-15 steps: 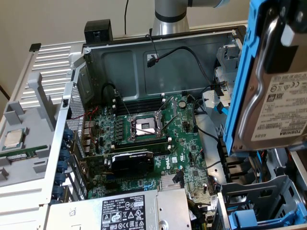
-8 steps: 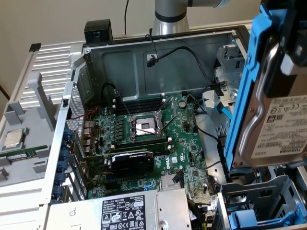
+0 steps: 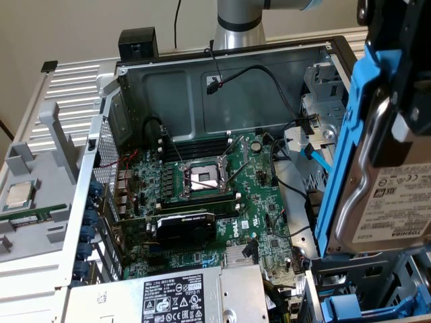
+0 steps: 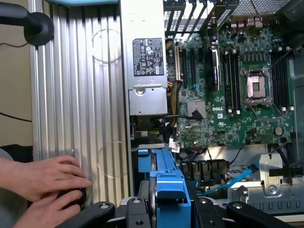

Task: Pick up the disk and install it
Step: 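Insert the disk into the insertion slot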

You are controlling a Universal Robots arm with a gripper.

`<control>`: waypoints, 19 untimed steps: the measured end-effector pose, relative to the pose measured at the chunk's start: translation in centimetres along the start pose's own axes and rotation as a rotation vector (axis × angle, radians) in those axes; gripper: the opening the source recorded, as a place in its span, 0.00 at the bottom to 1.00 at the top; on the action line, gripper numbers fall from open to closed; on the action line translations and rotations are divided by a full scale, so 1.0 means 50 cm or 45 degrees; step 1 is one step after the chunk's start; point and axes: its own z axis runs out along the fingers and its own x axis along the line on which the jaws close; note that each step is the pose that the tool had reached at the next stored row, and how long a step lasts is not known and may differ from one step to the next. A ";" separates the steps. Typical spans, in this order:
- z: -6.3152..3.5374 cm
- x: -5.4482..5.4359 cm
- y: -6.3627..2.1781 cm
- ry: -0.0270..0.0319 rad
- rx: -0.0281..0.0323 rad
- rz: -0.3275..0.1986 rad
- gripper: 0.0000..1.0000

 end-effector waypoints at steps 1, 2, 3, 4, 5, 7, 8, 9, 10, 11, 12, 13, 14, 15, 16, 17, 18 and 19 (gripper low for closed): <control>0.004 0.001 -0.001 -0.0002 0.0000 0.002 0.37; 0.007 0.002 -0.003 -0.0004 0.0001 0.003 0.37; 0.011 0.003 -0.004 -0.0004 0.0001 0.005 0.37; 0.014 0.004 -0.006 -0.0007 0.0002 0.006 0.37; 0.018 0.005 -0.008 -0.0007 0.0002 0.007 0.37; 0.025 0.006 -0.010 -0.0007 0.0002 0.008 0.37; 0.028 0.007 -0.010 -0.0006 0.0002 0.009 0.37; 0.032 0.008 -0.010 -0.0006 0.0002 0.009 0.37; 0.036 0.008 -0.010 -0.0006 0.0002 0.009 0.37; 0.039 0.008 -0.011 -0.0009 0.0003 0.008 0.37; 0.042 0.008 -0.011 -0.0010 0.0002 0.006 0.37; 0.044 0.008 -0.011 -0.0012 -0.0001 0.002 0.37; 0.045 0.008 -0.011 -0.0012 -0.0003 -0.004 0.37; 0.045 0.008 -0.011 -0.0014 -0.0006 -0.012 0.37; 0.045 0.008 -0.011 -0.0019 -0.0011 -0.023 0.37; 0.045 0.008 -0.011 -0.0029 -0.0017 -0.039 0.37; 0.045 0.008 -0.011 -0.0044 -0.0023 -0.055 0.37; 0.046 0.008 -0.011 -0.0057 -0.0028 -0.068 0.37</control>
